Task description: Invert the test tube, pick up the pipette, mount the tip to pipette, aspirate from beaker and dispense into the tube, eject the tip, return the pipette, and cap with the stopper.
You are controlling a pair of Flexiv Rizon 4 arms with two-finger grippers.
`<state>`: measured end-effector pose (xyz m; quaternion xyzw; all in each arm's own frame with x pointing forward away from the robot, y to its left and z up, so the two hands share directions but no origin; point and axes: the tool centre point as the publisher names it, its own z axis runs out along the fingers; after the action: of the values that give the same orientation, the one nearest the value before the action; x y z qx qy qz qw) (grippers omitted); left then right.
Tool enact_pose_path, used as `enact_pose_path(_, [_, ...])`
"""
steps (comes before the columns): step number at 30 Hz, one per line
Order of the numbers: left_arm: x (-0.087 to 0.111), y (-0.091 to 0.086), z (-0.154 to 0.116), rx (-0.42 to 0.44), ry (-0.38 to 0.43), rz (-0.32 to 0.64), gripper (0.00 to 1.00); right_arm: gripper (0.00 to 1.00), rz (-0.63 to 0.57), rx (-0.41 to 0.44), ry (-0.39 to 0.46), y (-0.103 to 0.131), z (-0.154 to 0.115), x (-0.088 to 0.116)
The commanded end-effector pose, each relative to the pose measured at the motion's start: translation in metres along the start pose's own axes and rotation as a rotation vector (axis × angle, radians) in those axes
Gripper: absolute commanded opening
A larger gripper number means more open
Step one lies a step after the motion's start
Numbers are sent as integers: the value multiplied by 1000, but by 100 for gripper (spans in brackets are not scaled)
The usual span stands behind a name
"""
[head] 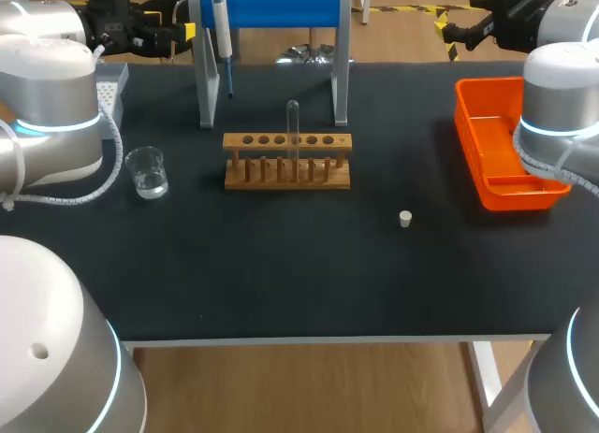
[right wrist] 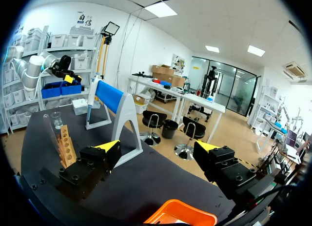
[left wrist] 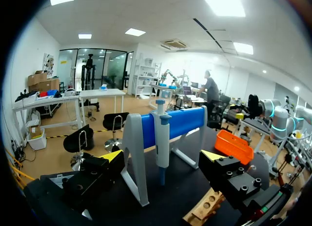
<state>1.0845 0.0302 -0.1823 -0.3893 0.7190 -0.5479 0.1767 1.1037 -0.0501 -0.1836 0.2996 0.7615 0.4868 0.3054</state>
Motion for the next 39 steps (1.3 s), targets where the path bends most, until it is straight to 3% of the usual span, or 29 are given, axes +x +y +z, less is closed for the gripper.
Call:
enact_pose_path(1, [0, 0, 0, 1, 0, 0, 100, 100, 0, 0, 0, 0, 0, 0])
enact_pose_path(12, [0, 0, 0, 1, 0, 0, 100, 100, 0, 0, 0, 0, 0, 0])
enact_pose_path(15, [0, 0, 0, 1, 0, 0, 100, 100, 3, -18, 27, -2, -8, 12])
enact_pose_path(25, [0, 0, 0, 1, 0, 0, 100, 100, 1, -95, 199, -7, -51, 84])
enact_pose_path(39, [0, 0, 0, 1, 0, 0, 100, 100, -13, -137, 384, -44, -94, 189])
